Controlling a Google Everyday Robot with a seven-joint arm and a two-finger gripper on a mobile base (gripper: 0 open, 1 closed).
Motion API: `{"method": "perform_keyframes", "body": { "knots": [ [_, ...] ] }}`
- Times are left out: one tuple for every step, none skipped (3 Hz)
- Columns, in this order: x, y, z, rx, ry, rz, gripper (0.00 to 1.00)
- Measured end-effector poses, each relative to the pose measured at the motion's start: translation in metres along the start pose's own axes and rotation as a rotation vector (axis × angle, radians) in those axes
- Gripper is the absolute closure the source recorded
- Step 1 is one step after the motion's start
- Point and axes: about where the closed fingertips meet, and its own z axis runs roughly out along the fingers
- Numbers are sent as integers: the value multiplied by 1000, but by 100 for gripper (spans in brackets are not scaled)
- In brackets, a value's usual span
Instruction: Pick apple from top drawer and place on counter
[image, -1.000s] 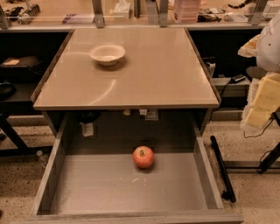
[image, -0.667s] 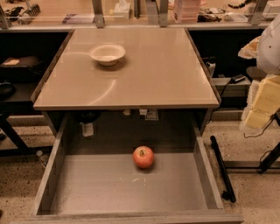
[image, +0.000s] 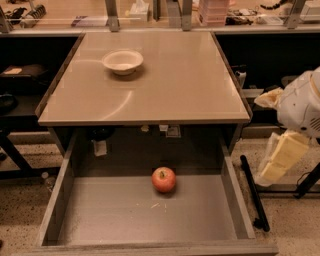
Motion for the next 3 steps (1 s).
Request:
{"method": "perform_keyframes", "body": {
  "knots": [
    [11, 20, 49, -29, -143, 10, 0],
    [18, 34, 97, -35, -251, -4, 0],
    [18, 34, 97, -35, -251, -4, 0]
  ]
}}
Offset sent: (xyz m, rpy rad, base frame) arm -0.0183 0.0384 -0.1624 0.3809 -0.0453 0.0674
